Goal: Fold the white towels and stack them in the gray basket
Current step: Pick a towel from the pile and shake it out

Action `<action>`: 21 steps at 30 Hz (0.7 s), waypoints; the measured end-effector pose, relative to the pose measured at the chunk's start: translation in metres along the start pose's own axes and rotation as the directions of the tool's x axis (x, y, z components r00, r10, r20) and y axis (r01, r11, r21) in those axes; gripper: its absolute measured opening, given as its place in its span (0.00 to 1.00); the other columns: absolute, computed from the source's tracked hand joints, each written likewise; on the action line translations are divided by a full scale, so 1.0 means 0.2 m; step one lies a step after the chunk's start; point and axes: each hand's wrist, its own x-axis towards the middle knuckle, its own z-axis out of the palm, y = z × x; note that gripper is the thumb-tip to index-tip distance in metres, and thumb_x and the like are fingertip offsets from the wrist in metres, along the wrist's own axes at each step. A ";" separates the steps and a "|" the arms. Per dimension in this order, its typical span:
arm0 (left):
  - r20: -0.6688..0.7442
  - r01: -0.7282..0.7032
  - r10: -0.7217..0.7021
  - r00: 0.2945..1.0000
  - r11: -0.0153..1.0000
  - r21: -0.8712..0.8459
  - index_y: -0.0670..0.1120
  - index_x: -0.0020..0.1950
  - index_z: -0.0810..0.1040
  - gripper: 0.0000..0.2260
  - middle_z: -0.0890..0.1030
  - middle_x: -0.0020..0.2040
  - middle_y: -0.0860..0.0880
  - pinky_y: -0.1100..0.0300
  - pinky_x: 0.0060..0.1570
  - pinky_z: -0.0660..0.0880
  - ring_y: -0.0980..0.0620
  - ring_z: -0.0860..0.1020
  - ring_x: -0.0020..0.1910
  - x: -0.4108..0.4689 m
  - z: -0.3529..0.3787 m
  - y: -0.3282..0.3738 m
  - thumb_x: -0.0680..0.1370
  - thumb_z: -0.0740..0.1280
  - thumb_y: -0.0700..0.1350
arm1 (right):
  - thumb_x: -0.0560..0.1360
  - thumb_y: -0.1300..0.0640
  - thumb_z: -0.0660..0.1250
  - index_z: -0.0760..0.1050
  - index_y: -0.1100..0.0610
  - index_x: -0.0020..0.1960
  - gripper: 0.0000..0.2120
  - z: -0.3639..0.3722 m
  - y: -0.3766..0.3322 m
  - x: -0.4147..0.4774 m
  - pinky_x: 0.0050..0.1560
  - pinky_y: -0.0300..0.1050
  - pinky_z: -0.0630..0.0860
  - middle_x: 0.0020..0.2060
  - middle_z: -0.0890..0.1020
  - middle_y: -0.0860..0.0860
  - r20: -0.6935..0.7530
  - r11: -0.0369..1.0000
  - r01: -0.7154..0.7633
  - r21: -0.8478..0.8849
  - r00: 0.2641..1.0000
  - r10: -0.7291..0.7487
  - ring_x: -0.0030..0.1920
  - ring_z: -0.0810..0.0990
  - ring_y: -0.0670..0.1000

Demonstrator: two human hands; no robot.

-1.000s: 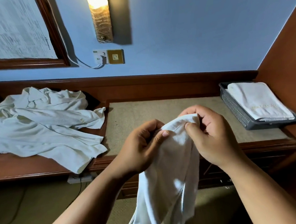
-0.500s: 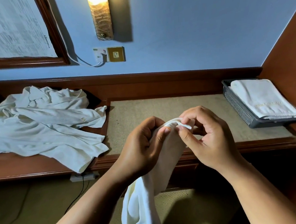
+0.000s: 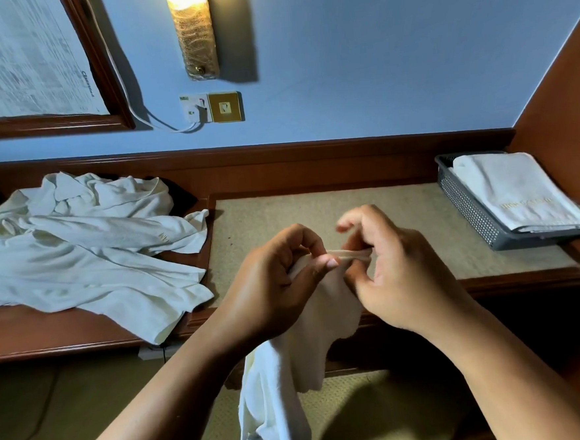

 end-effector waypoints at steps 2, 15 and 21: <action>-0.008 -0.002 0.002 1.000 1.000 0.004 0.52 0.45 0.75 0.08 0.77 0.34 0.53 0.62 0.34 0.68 0.59 0.72 0.31 0.01 0.01 0.00 0.77 0.70 0.54 | 0.72 0.61 0.60 0.76 0.54 0.50 0.09 0.01 0.00 0.03 0.32 0.39 0.69 0.36 0.77 0.46 0.089 0.993 0.069 -0.096 0.994 -0.060 0.36 0.74 0.47; 0.342 0.187 -0.232 0.910 0.969 0.161 0.57 0.43 0.81 0.06 0.80 0.43 0.56 0.57 0.46 0.75 0.57 0.77 0.46 -0.34 0.17 -0.59 0.79 0.70 0.55 | 0.59 0.62 0.53 0.64 0.55 0.27 0.05 -0.03 0.08 0.20 0.26 0.39 0.58 0.21 0.65 0.49 0.049 0.983 -0.114 -0.141 0.991 0.122 0.25 0.66 0.48; 0.270 0.356 -0.379 0.885 0.925 0.132 0.65 0.65 0.78 0.18 0.77 0.58 0.57 0.53 0.57 0.77 0.59 0.78 0.57 -0.44 0.25 -0.70 0.76 0.71 0.61 | 0.59 0.62 0.52 0.66 0.55 0.27 0.07 -0.03 0.11 0.26 0.28 0.46 0.68 0.24 0.70 0.47 0.235 0.995 -0.066 -0.073 0.969 0.082 0.27 0.69 0.47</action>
